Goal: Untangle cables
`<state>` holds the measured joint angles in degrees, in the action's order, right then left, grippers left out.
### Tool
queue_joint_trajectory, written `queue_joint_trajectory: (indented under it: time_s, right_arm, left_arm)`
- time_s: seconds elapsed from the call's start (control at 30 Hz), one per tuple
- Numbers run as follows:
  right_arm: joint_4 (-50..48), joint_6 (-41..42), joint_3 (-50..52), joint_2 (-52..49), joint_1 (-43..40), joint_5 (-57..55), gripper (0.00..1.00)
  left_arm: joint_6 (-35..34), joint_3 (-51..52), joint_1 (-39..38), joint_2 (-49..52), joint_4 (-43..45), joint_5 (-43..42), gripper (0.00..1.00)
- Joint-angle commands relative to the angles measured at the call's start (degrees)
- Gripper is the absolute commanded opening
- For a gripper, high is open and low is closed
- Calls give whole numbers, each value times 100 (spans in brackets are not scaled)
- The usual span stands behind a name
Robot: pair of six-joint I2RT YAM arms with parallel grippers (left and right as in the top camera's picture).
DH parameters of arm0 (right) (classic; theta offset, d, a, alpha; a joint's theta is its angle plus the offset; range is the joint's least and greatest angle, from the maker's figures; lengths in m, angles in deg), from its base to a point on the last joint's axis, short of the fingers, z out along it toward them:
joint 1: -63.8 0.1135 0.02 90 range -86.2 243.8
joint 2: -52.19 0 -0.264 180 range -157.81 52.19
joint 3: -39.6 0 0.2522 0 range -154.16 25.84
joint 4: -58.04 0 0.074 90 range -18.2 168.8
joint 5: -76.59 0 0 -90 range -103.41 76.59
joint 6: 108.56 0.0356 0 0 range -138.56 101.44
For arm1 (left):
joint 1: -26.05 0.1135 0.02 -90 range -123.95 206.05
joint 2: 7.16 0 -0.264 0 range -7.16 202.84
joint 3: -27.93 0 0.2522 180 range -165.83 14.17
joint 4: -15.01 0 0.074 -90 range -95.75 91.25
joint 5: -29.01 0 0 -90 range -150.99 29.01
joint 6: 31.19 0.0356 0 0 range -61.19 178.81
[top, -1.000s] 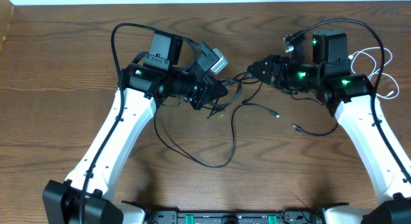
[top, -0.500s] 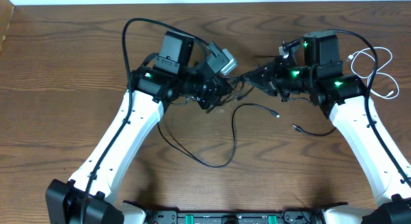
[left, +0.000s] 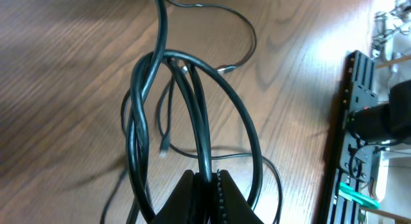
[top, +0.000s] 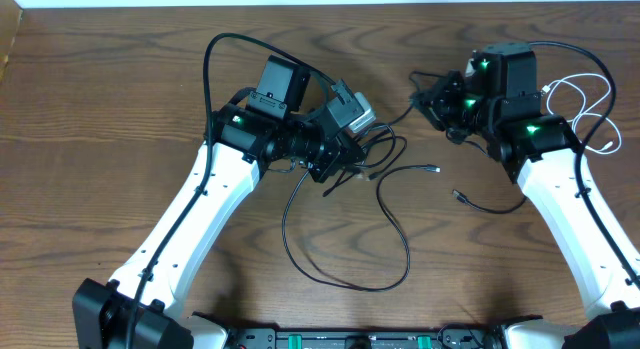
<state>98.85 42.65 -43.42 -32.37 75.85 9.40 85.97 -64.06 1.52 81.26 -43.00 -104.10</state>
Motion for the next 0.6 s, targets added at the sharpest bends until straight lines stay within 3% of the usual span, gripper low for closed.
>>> queue_joint_trajectory:
  time_s: [0.0,0.57]
  right_arm:
    - [186,-177,-33,87,-131,-1224,1]
    - [964,-472,-31,74,-125,-1753,1]
  left_arm:
    - [203,44,-2,31,85,-293,7]
    - [-3370,44,490,-352,2907,-271,7]
